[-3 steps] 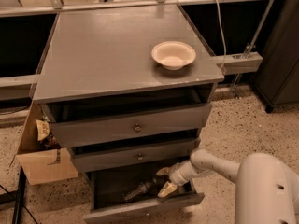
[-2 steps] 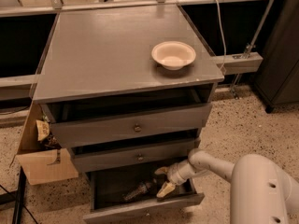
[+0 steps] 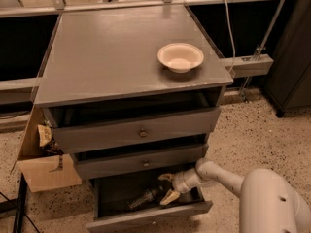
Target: Pick water bottle from bottom drawer and place on counter
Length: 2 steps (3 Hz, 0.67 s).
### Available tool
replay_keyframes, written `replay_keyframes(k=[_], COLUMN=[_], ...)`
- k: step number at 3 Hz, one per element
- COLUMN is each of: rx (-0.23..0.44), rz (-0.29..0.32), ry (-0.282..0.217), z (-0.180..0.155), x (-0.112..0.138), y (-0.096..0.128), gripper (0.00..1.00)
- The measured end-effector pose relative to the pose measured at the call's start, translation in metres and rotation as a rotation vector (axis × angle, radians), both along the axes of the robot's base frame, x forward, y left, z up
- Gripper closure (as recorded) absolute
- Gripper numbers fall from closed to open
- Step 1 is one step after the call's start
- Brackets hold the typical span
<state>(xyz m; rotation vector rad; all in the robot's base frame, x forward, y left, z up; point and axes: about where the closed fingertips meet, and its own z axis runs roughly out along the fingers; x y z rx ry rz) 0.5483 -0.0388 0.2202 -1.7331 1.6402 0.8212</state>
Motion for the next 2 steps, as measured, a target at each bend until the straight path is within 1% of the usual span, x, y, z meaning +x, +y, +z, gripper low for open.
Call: replay_keyframes(k=[1, 2], rx=[-0.011, -0.066], rz=[0.008, 0.037], ry=[-0.101, -0.17], z=[0.0045, 0.0095], x=[0.0041, 0.0011], y=[0.006, 0.0117], gripper=[0.21, 0.21])
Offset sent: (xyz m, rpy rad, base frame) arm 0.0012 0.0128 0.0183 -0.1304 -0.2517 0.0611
